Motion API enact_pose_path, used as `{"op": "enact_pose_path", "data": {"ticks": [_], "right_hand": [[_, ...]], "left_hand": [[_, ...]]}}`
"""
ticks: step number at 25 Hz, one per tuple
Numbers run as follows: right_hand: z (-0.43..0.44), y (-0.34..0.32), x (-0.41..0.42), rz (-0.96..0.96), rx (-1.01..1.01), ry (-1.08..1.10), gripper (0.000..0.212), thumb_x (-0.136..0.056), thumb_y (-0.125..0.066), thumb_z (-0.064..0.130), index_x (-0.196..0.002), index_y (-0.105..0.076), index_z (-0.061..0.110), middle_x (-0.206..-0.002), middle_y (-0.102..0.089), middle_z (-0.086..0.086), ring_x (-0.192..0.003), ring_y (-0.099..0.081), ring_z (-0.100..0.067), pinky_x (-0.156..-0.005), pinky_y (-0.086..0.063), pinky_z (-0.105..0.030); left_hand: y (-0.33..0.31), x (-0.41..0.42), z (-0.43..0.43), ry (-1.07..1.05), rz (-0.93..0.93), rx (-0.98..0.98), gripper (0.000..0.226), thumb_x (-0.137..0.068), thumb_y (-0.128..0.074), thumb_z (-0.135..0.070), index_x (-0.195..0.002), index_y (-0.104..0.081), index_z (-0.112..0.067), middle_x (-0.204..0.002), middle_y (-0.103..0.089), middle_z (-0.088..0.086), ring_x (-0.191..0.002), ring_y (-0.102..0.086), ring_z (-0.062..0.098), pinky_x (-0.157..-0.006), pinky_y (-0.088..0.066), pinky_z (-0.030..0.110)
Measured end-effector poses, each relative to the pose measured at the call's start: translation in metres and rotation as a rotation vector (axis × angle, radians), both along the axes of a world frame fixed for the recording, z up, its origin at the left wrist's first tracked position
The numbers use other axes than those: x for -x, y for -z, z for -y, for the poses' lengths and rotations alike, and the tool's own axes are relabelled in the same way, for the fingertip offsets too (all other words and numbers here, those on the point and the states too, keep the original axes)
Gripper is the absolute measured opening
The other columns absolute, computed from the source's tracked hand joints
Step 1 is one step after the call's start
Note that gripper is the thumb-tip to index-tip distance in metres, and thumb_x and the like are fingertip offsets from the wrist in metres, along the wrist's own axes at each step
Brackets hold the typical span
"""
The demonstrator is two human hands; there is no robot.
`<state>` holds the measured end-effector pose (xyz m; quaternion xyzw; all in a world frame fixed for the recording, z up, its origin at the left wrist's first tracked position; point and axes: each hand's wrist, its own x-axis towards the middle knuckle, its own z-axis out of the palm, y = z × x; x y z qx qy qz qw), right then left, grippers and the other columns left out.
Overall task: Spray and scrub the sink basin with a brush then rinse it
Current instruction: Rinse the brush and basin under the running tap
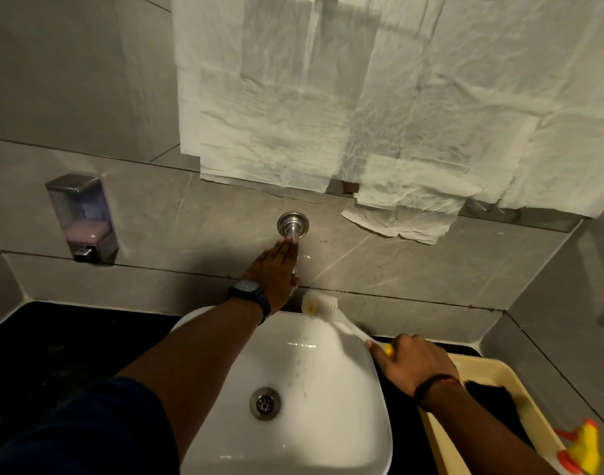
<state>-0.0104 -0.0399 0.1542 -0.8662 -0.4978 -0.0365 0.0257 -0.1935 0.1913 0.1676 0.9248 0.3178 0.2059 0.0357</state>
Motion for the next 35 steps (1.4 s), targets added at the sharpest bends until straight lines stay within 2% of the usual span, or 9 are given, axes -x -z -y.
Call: {"op": "enact_pose_path", "data": {"ticks": [7, 14, 16, 18, 22, 25, 29, 31, 35], "right_hand": [[-0.003, -0.006, -0.001, 0.104, 0.011, -0.048, 0.062, -0.078, -0.019, 0.081, -0.063, -0.046, 0.027, -0.084, -0.072, -0.004, -0.074, -0.064, -0.024, -0.061, -0.04, -0.031], [-0.004, -0.005, -0.002, 0.118, 0.063, -0.117, 0.065, -0.074, -0.013, 0.083, -0.055, -0.037, 0.026, -0.067, -0.062, 0.003, -0.065, -0.06, -0.019, -0.059, -0.038, -0.03], [-0.002, -0.001, -0.004, 0.081, 0.051, -0.096, 0.067, -0.072, -0.011, 0.085, -0.054, -0.038, 0.026, -0.055, -0.046, 0.009, -0.054, -0.049, -0.013, -0.058, -0.038, -0.03], [0.001, 0.003, -0.009, 0.047, 0.009, -0.044, 0.069, -0.071, -0.012, 0.086, -0.054, -0.042, 0.026, -0.054, -0.041, 0.009, -0.053, -0.046, -0.014, -0.057, -0.039, -0.031], [0.019, 0.017, -0.026, -0.131, -0.128, 0.145, 0.067, -0.074, -0.025, 0.083, -0.056, -0.048, 0.023, -0.055, -0.052, 0.004, -0.055, -0.052, -0.02, -0.054, -0.041, -0.031], [0.053, 0.04, -0.051, -0.293, -0.228, 0.319, 0.053, -0.085, -0.04, 0.068, -0.058, -0.047, 0.023, -0.068, -0.064, -0.007, -0.067, -0.06, -0.033, -0.06, -0.045, -0.034], [0.107, 0.082, -0.082, -0.399, -0.164, 0.465, 0.037, -0.095, -0.045, 0.05, -0.083, -0.056, 0.017, -0.091, -0.067, -0.017, -0.089, -0.061, -0.039, -0.073, -0.049, -0.041], [0.129, 0.108, -0.094, -0.413, -0.089, 0.504, 0.04, -0.097, -0.041, 0.05, -0.095, -0.057, 0.014, -0.099, -0.067, -0.018, -0.094, -0.061, -0.039, -0.074, -0.047, -0.04], [0.149, 0.163, -0.112, -0.419, -0.021, 0.533, 0.031, -0.099, -0.041, 0.042, -0.094, -0.051, 0.013, -0.104, -0.067, -0.018, -0.096, -0.062, -0.039, -0.072, -0.046, -0.039]], "left_hand": [[-0.005, 0.002, 0.0, 0.004, -0.015, -0.001, 0.068, -0.095, -0.04, -0.032, -0.146, 0.0, -0.012, -0.158, -0.009, 0.01, -0.144, -0.011, 0.026, -0.116, -0.01, 0.035], [-0.002, 0.002, -0.001, 0.015, 0.029, 0.019, 0.067, -0.095, -0.04, -0.03, -0.146, -0.001, -0.012, -0.158, -0.009, 0.01, -0.144, -0.01, 0.026, -0.114, -0.007, 0.033], [0.0, 0.002, -0.001, 0.017, 0.045, 0.015, 0.066, -0.095, -0.041, -0.029, -0.146, -0.003, -0.012, -0.157, -0.011, 0.011, -0.144, -0.012, 0.027, -0.114, -0.009, 0.033], [0.001, 0.002, 0.0, 0.03, 0.085, 0.024, 0.066, -0.094, -0.044, -0.028, -0.146, -0.007, -0.011, -0.156, -0.016, 0.013, -0.143, -0.017, 0.028, -0.113, -0.012, 0.034], [0.003, 0.0, 0.009, 0.007, 0.176, -0.052, 0.07, -0.086, -0.055, -0.027, -0.143, -0.02, -0.007, -0.152, -0.028, 0.018, -0.14, -0.025, 0.033, -0.114, -0.019, 0.04], [0.02, -0.023, 0.044, 0.205, 0.172, -0.221, 0.068, -0.08, -0.06, -0.033, -0.138, -0.036, -0.007, -0.146, -0.039, 0.017, -0.136, -0.033, 0.033, -0.113, -0.023, 0.044], [0.066, -0.074, 0.106, 0.398, 0.085, 0.006, 0.047, -0.083, -0.053, -0.043, -0.121, -0.053, -0.016, -0.121, -0.062, 0.011, -0.11, -0.058, 0.031, -0.092, -0.049, 0.042], [0.091, -0.101, 0.129, 0.381, 0.032, 0.187, 0.051, -0.083, -0.05, -0.05, -0.124, -0.051, -0.019, -0.125, -0.059, 0.008, -0.112, -0.055, 0.028, -0.094, -0.046, 0.039], [0.142, -0.147, 0.152, 0.325, -0.136, 0.338, 0.07, -0.08, -0.052, -0.057, -0.137, -0.035, -0.019, -0.15, -0.032, 0.007, -0.138, -0.026, 0.026, -0.112, -0.025, 0.039]]}}
